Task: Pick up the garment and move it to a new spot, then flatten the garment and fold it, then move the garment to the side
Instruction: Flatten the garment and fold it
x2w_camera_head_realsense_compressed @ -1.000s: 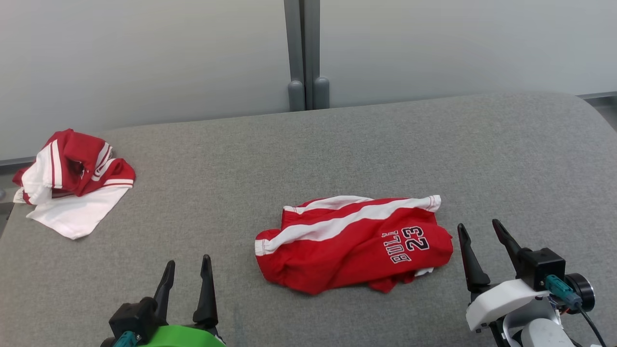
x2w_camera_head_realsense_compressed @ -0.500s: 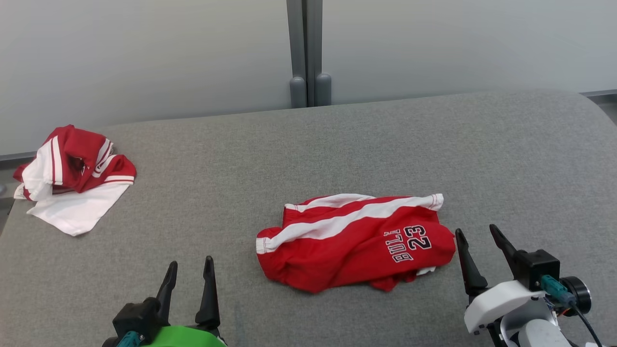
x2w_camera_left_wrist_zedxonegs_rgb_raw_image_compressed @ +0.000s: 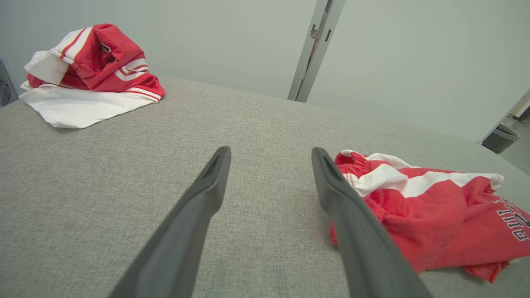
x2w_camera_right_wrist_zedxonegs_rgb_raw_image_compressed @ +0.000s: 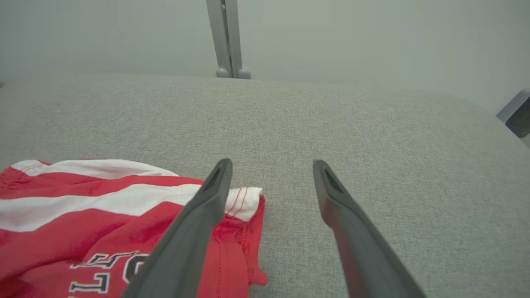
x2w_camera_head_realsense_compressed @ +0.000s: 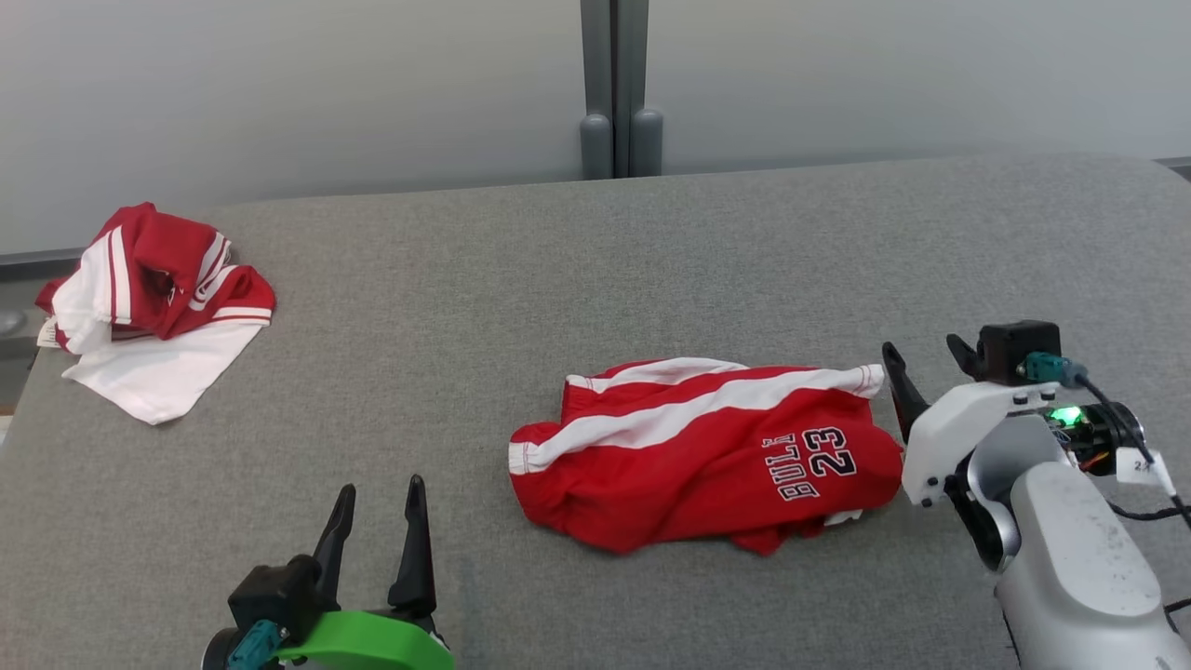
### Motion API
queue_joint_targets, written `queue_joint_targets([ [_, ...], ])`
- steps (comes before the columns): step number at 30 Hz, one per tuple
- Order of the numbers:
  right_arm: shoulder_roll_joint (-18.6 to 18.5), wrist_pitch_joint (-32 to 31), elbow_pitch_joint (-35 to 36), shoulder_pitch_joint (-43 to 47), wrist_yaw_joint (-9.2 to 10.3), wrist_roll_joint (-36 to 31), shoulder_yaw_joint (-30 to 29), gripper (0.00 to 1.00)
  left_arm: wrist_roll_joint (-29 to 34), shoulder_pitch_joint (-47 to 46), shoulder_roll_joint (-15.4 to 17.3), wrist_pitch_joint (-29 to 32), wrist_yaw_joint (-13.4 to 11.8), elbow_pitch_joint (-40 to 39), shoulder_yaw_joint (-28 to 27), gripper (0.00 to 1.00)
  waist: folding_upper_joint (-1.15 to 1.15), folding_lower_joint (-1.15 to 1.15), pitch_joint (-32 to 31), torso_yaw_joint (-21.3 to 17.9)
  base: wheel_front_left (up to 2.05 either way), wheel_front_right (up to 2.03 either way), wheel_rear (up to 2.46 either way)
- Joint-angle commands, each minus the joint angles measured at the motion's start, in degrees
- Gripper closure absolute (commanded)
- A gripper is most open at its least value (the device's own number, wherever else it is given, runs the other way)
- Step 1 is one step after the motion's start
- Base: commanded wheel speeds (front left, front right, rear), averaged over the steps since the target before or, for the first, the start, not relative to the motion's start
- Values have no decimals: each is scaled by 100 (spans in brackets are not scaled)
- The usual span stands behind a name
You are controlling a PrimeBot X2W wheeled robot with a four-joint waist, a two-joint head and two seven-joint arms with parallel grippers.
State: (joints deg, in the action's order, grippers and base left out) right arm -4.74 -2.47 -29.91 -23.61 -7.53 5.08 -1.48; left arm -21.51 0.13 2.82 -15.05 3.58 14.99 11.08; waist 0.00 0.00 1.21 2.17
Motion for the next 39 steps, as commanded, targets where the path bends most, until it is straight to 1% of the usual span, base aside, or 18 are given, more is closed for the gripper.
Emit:
queue_joint_targets([
  [1, -86, -257, -103, -109, 8, 173, 59, 0, -46, -122, 14, -19, 26, 6, -1, 0, 0, 0, 99, 80, 0, 0, 0],
  [6, -308, -1023, -343, -456, 8, 756, 351, 0, -53, -225, 14, -19, 33, 16, 3, 0, 0, 0, 252, 170, 0, 0, 0],
  [7, -401, -1153, -383, -521, 8, 837, 447, 0, -48, -247, 14, -19, 35, 13, 1, 0, 0, 0, 293, 187, 0, 0, 0],
  [10, -509, -1452, -515, -676, 8, 1142, 675, 0, -31, -289, 14, -19, 42, 18, 4, 0, 0, 0, 378, 227, 0, 0, 0],
  [14, -647, -1718, -672, -811, 8, 1381, 863, 0, -17, -347, 14, -19, 53, 37, 30, 0, 0, 0, 450, 276, 0, 0, 0],
  [18, -654, -1858, -774, -869, 8, 1607, 979, 0, -20, -370, 14, -19, 52, 50, 32, 0, 0, 0, 492, 302, 0, 0, 0],
  [21, -649, -1907, -821, -887, 8, 1657, 1031, 0, -18, -389, 14, -19, 53, 52, 21, 0, 0, 0, 509, 305, 0, 0, 0],
  [25, -581, -2013, -880, -866, 8, 1750, 1059, 0, -25, -391, 14, -19, 37, 38, 25, 0, 0, 0, 511, 295, 0, 0, 0],
  [33, -361, -2234, -953, -764, 8, 2090, 916, 0, -44, -393, 14, -19, 49, 40, 67, 0, 0, 0, 487, 287, 0, 0, 0],
  [34, -357, -2220, -952, -758, 8, 2107, 908, 2, -45, -394, 14, -19, 47, 39, 71, 0, 0, 0, 485, 290, 0, 0, 0],
  [35, -355, -2209, -949, -750, 8, 2113, 912, 18, -47, -394, 14, -19, 43, 39, 77, 0, 0, 0, 484, 295, 0, 0, 0],
  [36, -352, -2181, -932, -749, 8, 2117, 920, 38, -49, -392, 14, -19, 40, 40, 80, 0, 0, 0, 482, 298, 0, 0, 0],
  [37, -359, -2120, -901, -755, 8, 2104, 937, 55, -51, -388, 14, -19, 36, 42, 84, 0, 0, 0, 479, 303, 0, 0, 0],
  [38, -379, -2069, -886, -760, 8, 2074, 948, 61, -51, -383, 14, -19, 32, 44, 84, 0, 0, 0, 478, 305, 0, 0, 0],
  [39, -408, -2004, -871, -774, 8, 2031, 978, 77, -49, -378, 14, -19, 28, 46, 86, 0, 0, 0, 478, 306, 0, 0, 0],
])
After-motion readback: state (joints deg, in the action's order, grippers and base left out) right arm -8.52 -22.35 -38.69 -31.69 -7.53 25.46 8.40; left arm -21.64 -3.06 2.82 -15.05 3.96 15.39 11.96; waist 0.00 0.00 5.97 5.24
